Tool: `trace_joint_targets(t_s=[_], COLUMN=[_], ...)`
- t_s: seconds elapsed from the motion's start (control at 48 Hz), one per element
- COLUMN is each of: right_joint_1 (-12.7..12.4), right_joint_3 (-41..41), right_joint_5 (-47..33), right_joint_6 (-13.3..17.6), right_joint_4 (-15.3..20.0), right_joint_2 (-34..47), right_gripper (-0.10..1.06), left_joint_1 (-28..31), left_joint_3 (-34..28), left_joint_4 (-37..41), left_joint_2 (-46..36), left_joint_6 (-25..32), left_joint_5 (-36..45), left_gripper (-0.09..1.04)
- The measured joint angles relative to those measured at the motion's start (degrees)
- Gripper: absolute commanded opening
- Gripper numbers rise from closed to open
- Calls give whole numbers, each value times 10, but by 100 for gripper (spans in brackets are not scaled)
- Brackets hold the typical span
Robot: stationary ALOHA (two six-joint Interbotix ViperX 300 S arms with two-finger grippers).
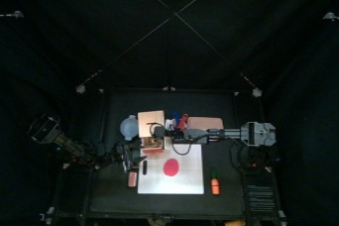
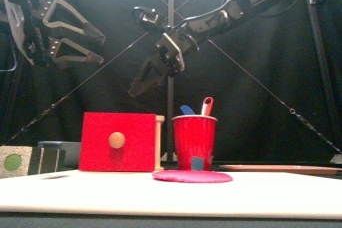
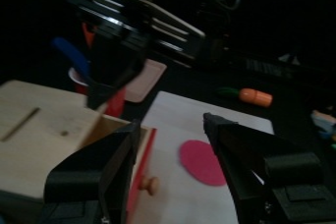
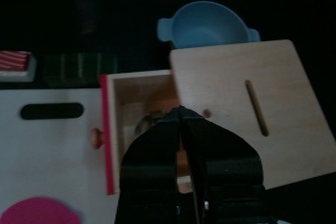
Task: Get the cutter from the drawer then cut the dough then place the extra dough in the bowl
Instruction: Place the cutter on the board
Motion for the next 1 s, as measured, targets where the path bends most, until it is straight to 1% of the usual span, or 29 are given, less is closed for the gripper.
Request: trace_joint_targets(t_s=[0.062, 0.125, 0.167, 0.208, 0.354, 0.5, 0.708, 1.0], right_joint_1=[2, 3, 3, 3, 2, 2, -1, -17], right_joint_3=[4, 4, 5, 5, 4, 2, -16, -39], right_joint_5=[0, 0, 0, 0, 0, 0, 0, 9], right_joint_6=[4, 4, 11, 10, 11, 10, 8, 11], right_joint_4=[5, 14, 22, 27, 37, 36, 20, -5], right_joint_2=[-1, 0, -1, 0, 4, 24, 60, 83], right_gripper=[60, 68, 71, 72, 72, 72, 72, 72], left_joint_1=[11, 18, 18, 18, 18, 18, 18, 18], left_joint_3=[5, 9, 11, 13, 17, 18, 22, 22], left_joint_4=[14, 28, 35, 40, 44, 44, 44, 44], left_joint_2=[-13, -25, -31, -34, -38, -38, -38, -38], left_joint_6=[18, 24, 24, 24, 23, 22, 21, 21], left_joint_5=[0, 0, 0, 0, 1, 1, 2, 2], left_gripper=[88, 88, 88, 88, 88, 88, 88, 88])
